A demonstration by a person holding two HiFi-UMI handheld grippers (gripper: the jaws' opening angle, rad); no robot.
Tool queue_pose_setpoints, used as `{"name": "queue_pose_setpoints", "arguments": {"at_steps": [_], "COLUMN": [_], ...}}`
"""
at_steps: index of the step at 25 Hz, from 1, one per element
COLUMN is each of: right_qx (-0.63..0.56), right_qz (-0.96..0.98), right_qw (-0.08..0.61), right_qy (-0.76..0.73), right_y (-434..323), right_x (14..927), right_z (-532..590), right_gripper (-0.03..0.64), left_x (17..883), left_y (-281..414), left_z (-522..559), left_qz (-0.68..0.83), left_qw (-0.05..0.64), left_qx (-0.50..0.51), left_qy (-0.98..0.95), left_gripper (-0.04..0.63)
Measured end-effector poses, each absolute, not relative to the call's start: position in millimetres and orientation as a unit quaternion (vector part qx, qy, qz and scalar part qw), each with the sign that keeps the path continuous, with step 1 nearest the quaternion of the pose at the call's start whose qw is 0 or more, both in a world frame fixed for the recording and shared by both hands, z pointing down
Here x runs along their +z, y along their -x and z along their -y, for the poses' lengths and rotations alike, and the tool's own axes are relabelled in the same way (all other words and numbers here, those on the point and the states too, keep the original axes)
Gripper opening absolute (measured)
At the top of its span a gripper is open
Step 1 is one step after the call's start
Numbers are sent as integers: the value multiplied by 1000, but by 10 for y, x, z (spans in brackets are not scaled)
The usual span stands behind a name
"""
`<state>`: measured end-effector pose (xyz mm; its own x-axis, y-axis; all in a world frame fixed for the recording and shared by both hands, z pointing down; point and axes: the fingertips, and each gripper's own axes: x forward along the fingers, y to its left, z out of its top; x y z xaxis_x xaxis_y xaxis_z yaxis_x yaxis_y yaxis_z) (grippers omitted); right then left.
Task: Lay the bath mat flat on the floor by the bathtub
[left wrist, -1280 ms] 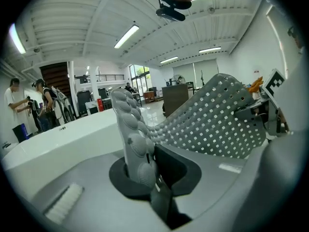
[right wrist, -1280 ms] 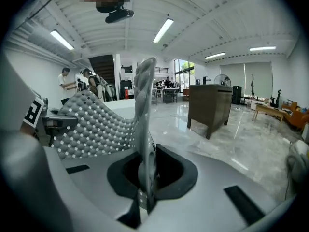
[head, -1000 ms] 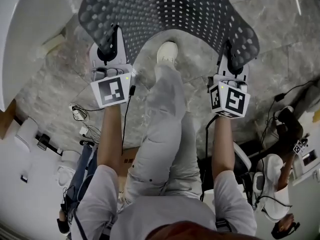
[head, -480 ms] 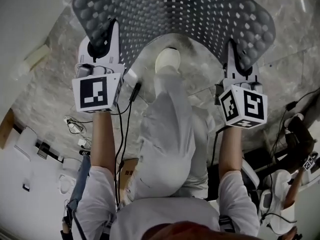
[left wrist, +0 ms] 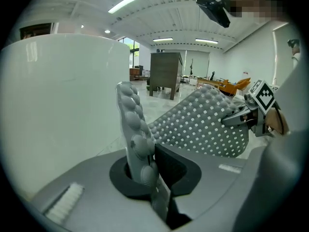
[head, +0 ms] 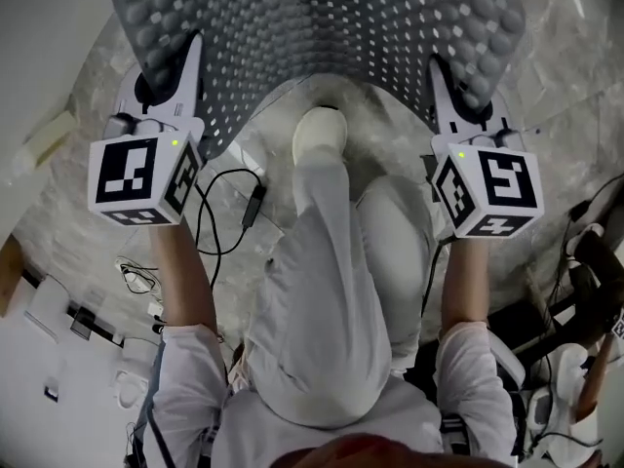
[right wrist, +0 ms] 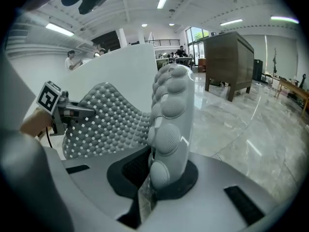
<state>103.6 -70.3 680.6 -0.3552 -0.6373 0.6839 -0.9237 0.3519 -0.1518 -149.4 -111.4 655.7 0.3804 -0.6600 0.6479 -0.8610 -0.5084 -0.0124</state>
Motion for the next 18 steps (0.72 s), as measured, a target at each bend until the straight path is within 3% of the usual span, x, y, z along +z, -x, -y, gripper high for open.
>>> {"name": "queue_pose_setpoints", "arguments": {"at_steps": [18], "right_qx": [214], "right_qz": [739], "right_qw": [379], "right_qy": [-514], "right_y": [-1234], "right_x": [7922], "right_z": [1024], "right_gripper": [21], "left_x": [7674], "left_y": [1432], "left_z": [1545], "left_qz": [439], "left_qw": [123], "left_qx": [418], "left_qy": [-786], "left_gripper": [14]}}
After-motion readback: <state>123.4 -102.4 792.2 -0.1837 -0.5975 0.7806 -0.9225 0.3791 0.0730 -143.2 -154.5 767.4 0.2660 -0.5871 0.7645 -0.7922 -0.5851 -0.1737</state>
